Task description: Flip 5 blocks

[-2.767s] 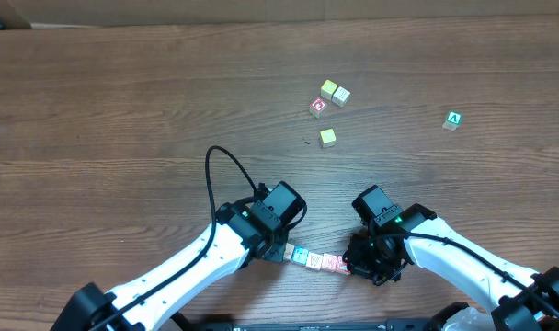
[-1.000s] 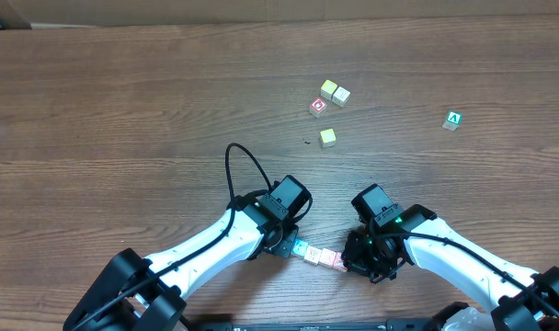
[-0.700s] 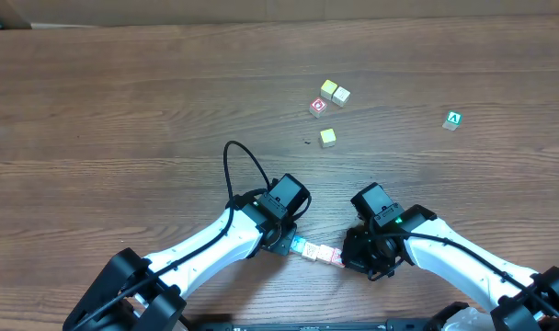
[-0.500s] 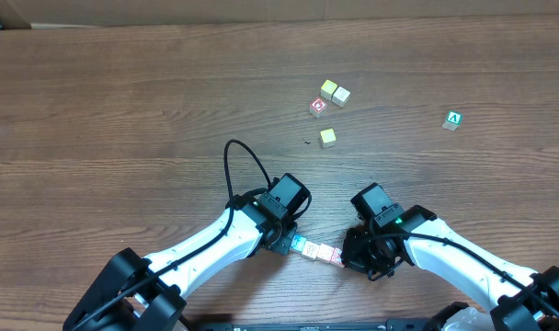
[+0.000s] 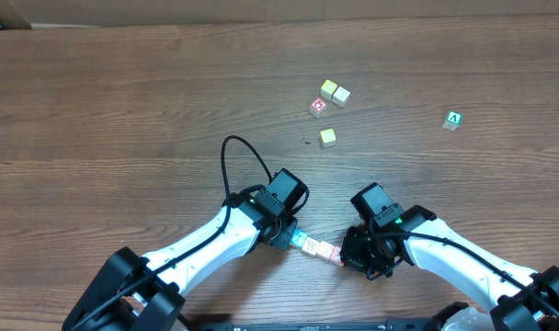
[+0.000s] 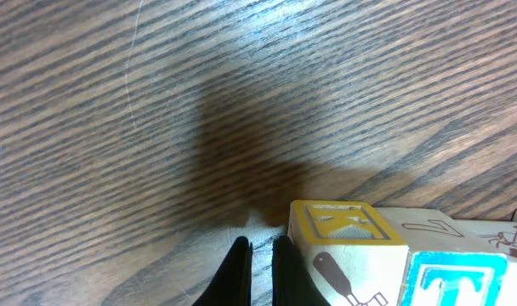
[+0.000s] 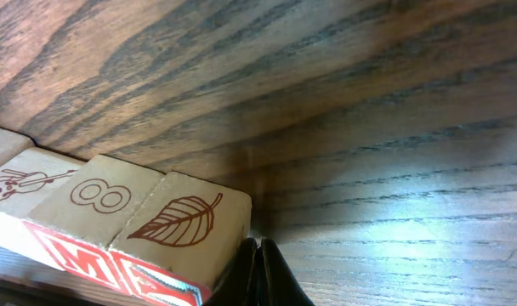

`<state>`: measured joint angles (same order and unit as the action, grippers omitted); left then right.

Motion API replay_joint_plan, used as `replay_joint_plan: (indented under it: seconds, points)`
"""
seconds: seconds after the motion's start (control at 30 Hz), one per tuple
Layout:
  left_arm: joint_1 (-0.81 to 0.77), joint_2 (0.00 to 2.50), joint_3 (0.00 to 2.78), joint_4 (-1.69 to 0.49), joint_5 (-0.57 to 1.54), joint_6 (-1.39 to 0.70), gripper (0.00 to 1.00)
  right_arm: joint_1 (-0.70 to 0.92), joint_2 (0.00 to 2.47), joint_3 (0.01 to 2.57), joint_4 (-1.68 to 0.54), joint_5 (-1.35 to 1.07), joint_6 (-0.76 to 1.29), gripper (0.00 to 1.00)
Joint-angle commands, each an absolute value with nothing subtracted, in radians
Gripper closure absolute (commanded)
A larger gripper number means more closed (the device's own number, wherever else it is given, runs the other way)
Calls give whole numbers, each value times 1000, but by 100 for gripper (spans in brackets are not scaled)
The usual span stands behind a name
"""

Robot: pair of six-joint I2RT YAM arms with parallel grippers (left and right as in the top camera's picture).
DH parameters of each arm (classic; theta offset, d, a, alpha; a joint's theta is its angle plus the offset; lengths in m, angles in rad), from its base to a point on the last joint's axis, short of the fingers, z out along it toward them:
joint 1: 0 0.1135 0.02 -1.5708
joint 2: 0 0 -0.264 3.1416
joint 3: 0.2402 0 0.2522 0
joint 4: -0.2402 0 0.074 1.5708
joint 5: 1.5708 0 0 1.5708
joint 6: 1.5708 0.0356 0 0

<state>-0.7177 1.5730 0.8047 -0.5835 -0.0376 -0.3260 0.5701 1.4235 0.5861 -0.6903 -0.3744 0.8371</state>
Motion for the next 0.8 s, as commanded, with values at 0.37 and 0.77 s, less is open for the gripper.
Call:
replay_joint_plan:
  seconds: [0.37,0.77]
  points:
    - [-726,1678,807,-563,72,-292,96,574,1423,597,-663,-413,868,96]
    - [-682,1679,807,-564,57,-246,96,595,1423,597,-666,-421,937,96]
